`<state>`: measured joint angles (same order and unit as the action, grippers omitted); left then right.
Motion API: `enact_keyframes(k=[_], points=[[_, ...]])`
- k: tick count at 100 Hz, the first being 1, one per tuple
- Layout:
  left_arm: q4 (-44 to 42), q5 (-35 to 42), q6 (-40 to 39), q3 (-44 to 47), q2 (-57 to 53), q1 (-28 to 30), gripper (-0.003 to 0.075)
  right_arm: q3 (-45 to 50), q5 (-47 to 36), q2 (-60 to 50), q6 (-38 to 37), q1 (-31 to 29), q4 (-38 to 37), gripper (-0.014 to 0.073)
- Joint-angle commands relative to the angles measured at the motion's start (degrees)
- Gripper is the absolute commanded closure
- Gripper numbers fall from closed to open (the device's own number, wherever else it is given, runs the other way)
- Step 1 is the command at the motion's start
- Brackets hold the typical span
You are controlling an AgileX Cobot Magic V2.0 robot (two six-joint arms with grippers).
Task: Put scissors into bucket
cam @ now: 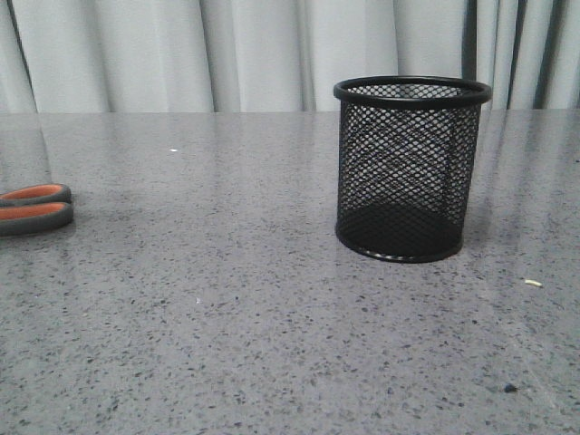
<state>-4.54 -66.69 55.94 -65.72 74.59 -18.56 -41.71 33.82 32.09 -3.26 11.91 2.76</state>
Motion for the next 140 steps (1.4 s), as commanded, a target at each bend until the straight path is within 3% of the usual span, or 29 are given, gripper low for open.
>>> enact_keyframes(k=[1, 18, 38, 59, 140], points=[[-0.92, 0.68, 5.51, -1.94, 1.13, -0.51, 0.0383, -2.0, -2.46, 0.65, 0.23, 0.0, -0.65, 0.0168], [4.54, 1.0, 19.15, -1.94, 4.65, 0.96, 0.0383, -2.0, -2.18, 0.65, 0.23, 0.0, -0.65, 0.0168], [7.08, 1.46, 20.94, -1.94, 8.59, 5.72, 0.0383, -2.0, -2.18, 0.65, 0.23, 0.0, -0.65, 0.0168], [11.7, 2.03, 29.11, -1.94, 9.12, 9.21, 0.0383, -1.89, -2.79, 0.65, 0.23, 0.0, -0.65, 0.0168], [13.36, 4.99, 29.37, -1.94, 15.06, 12.1, 0.0383, -1.89, -2.56, 0.65, 0.23, 0.0, -0.61, 0.0168]])
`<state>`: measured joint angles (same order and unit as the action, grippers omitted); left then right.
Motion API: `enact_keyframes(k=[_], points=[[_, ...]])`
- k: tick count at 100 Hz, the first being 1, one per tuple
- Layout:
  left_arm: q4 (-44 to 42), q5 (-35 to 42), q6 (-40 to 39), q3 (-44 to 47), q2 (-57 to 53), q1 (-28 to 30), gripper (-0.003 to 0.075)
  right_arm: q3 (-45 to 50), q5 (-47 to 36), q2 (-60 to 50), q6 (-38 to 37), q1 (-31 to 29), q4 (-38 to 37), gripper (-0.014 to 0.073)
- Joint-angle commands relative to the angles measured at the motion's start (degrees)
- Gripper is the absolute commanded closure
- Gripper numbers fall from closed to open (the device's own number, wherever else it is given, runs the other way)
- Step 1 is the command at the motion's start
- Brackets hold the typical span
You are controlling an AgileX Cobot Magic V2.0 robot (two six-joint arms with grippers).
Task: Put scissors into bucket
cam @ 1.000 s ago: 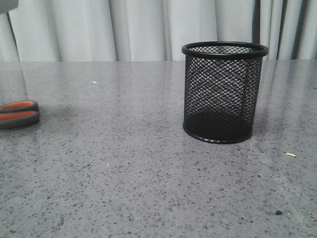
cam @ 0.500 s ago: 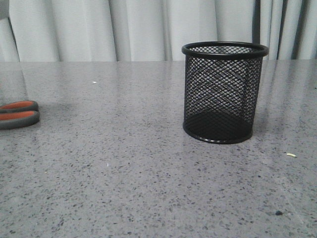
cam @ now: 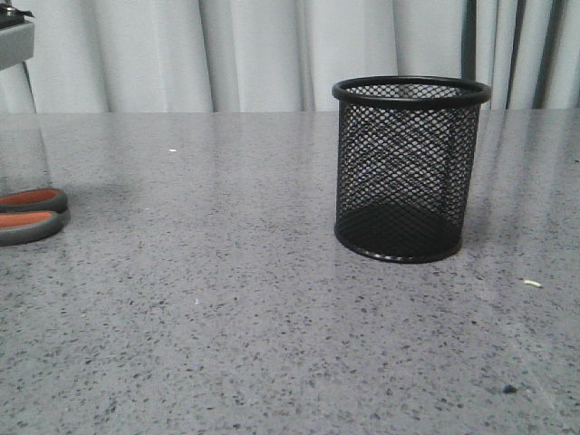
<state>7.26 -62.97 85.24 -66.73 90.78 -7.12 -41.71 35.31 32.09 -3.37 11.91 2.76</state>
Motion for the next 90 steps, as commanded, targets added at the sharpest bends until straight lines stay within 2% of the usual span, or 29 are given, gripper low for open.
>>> enact_keyframes(k=[1, 16, 23, 35, 51, 63, 82, 90], points=[[1.87, 1.12, 0.08, -0.93, -1.12, 0.81, 0.0383, -1.89, -4.04, 0.65, 0.33, 0.0, -0.61, 0.0168], [5.16, 0.03, 0.08, -0.93, -0.85, 1.23, 0.0386, -1.89, -4.04, 0.65, 0.33, 0.0, 0.32, 0.0168], [8.75, -1.48, -0.03, -0.93, -0.85, 1.23, 0.0417, -1.89, -4.04, 0.65, 0.33, 0.0, 0.88, 0.0168], [13.46, -4.66, -0.29, -0.93, -1.14, 1.23, 0.0559, -1.89, -4.0, 0.65, 0.33, 0.0, 3.65, 0.0168], [14.86, -3.57, -0.73, -0.93, -4.48, 1.23, 0.0736, -1.89, -3.42, 0.65, 1.76, 1.99, 9.85, 0.0168], [16.61, 1.8, -0.73, -0.93, -9.81, 1.23, 0.0739, -1.89, -4.79, 0.65, 9.94, 5.16, 21.09, 0.0168], [23.61, 10.21, -0.73, -0.93, -19.81, 0.49, 0.0739, -1.89, -8.6, 1.74, 28.64, 11.15, 49.02, 0.0168], [24.37, 12.38, -0.73, -0.93, -23.58, -2.25, 0.0739, -2.4, -8.38, 3.95, 34.01, 13.09, 56.57, 0.0167]])
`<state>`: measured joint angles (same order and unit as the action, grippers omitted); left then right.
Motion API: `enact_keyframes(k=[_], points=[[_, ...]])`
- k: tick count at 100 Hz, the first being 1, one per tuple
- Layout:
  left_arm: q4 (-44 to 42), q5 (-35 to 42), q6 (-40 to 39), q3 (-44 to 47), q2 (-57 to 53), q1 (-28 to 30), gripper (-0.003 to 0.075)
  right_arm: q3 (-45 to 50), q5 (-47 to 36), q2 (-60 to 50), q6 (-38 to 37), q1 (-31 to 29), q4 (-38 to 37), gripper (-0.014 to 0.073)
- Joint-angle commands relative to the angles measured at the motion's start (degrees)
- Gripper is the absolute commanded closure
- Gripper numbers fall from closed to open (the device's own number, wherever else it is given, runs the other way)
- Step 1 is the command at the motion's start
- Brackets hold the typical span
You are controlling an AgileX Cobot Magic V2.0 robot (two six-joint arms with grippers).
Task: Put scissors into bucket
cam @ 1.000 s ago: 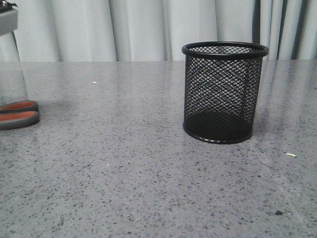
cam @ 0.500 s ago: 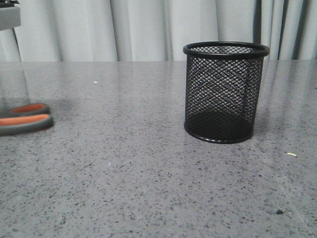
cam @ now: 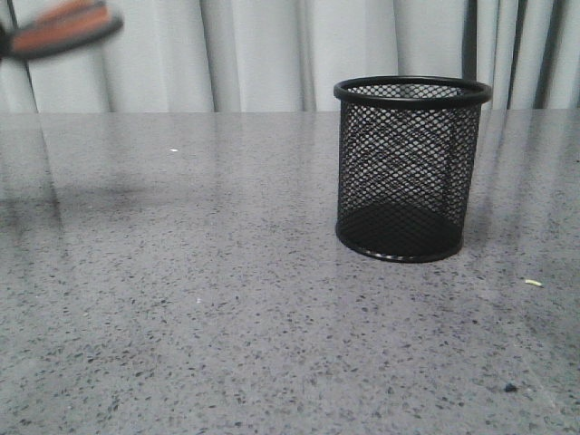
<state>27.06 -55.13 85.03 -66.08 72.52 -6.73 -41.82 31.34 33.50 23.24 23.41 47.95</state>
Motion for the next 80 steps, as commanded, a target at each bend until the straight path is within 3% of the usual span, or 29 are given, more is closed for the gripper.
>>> enact_keyframes(k=[1, 35, 69, 74, 80], points=[[4.57, 4.87, -0.52, -1.57, -5.93, -2.97, 0.0739, -2.45, -4.4, 2.79, 8.23, 1.9, 11.88, 0.0167], [4.45, 10.81, -0.52, -1.57, -13.8, -20.82, 0.0739, -13.74, 3.12, 20.29, 12.27, 6.41, 15.54, 0.0165], [4.45, 11.33, -0.52, -1.57, -14.17, -25.32, 0.0739, -23.65, -2.87, 33.53, 12.67, 16.46, 15.43, 0.0172], [4.45, 11.33, -0.52, -1.57, -14.29, -25.32, 0.0739, -24.45, -3.35, 34.91, 12.67, 17.07, 15.56, 0.0218], [4.45, 11.37, -0.52, -1.57, -14.29, -25.32, 0.0739, -25.23, -3.09, 36.24, 12.67, 17.5, 15.56, 0.0379]])
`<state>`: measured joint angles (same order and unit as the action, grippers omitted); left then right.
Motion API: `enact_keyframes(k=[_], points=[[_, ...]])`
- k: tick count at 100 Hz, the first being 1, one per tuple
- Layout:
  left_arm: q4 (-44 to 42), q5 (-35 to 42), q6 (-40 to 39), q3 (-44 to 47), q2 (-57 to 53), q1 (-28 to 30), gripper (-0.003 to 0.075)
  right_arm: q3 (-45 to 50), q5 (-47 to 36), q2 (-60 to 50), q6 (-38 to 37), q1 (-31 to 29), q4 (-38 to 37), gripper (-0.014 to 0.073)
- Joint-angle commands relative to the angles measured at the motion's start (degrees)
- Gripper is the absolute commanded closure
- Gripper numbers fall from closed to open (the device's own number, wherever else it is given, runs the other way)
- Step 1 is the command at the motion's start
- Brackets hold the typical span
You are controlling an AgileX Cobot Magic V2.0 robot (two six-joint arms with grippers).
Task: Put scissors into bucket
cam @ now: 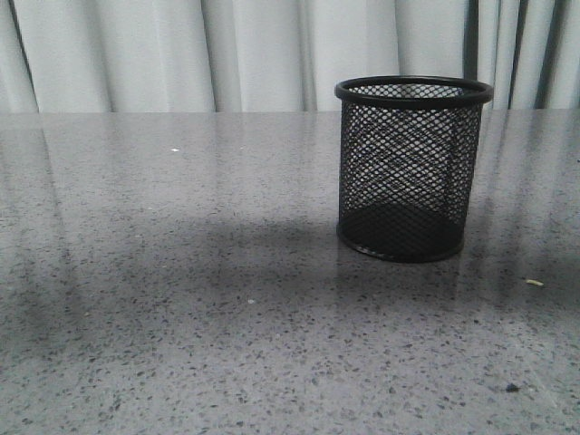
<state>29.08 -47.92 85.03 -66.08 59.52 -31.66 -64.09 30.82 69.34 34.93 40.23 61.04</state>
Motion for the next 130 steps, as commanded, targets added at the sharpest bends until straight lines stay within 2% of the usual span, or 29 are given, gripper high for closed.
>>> enact_keyframes(k=[1, 7, 8, 17, 32, 40, 56, 61, 67, 72, 78, 88, 96, 130], points=[[2.43, 4.16, -0.52, -1.57, -1.29, -0.38, 0.0739, -2.96, -2.45, 0.52, 0.98, 0.68, 2.47, 0.0405], [2.43, 4.16, -0.52, -1.57, -1.83, -0.38, 0.0739, -2.99, -2.45, 0.96, 0.98, 0.68, 2.47, 0.0659], [2.55, 4.16, -0.52, -1.57, -1.95, -0.38, 0.0738, -2.99, -2.6, 1.05, 0.98, 0.68, 2.45, 0.0667], [4.43, 4.4, -0.52, -1.57, -2.96, -0.38, 0.0699, -2.99, -2.9, 1.19, 0.98, 0.41, 2.27, 0.0652], [7.44, 7.22, -0.52, -1.57, -5.48, -0.38, 0.0466, -3.08, -3.09, 1.19, 0.98, -1.22, 2.27, 0.0652], [9.61, 8.9, -0.52, -1.57, -7.24, -0.38, 0.0414, -3.41, -2.07, 1.19, 0.98, -2.96, 1.97, 0.0652], [19.87, 10.31, -0.52, -1.57, -13.34, -0.38, 0.0436, -6.68, 7.15, 1.19, 0.98, -10.59, 1.44, 0.0651], [22.54, 11.41, -0.52, -1.57, -15.69, -0.38, 0.0465, -8.39, 11.62, 1.19, 0.98, -13.51, 1.27, 0.0651], [23.28, 12.0, -0.52, -1.57, -18.39, -0.38, 0.0536, -11.06, 18.36, 1.19, 0.09, -16.96, -0.51, 0.065], [23.28, 12.13, -0.52, -1.57, -20.7, -0.38, 0.0615, -14.12, 24.73, 1.19, -3.37, -20.24, -4.79, 0.065], [23.0, 12.58, -2.65, -1.57, -23.37, -0.38, 0.0734, -18.81, 33.2, 1.44, -9.02, -22.91, -13.64, 0.065], [20.41, 13.07, -7.23, -1.57, -26.59, -0.38, 0.0739, -25.64, 43.58, 2.37, -17.37, -25.24, -30.65, 0.065], [17.98, 12.51, -10.3, -1.57, -28.07, -0.38, 0.0739, -27.62, 43.36, 2.43, -22.47, -25.29, -41.71, 0.065], [13.22, 8.27, -11.0, -1.36, -28.98, -0.38, 0.0739, -22.16, 43.47, -2.64, -24.12, -23.96, -45.88, 0.065]])
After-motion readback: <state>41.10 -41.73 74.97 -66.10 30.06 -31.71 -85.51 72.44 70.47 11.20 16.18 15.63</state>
